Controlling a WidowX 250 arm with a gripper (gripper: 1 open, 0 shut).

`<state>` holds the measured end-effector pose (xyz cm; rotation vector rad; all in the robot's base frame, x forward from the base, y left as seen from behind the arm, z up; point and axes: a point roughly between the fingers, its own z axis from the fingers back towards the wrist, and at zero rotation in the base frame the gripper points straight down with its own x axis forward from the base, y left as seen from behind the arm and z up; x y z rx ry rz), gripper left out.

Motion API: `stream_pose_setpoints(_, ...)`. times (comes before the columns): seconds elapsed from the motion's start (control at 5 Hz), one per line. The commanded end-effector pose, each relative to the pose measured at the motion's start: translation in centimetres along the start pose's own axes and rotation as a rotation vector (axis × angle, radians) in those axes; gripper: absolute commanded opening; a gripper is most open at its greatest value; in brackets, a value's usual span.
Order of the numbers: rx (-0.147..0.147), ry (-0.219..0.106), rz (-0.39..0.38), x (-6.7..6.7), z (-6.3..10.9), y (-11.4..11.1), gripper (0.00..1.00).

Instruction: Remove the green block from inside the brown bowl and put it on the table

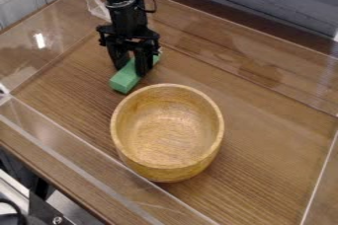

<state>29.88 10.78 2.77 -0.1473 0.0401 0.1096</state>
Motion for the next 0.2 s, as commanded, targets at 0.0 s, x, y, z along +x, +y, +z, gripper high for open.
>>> stream_pose_setpoints(0.0, 0.018, -0.089, -0.003, 1.01, 3.45, 0.23, 0.0)
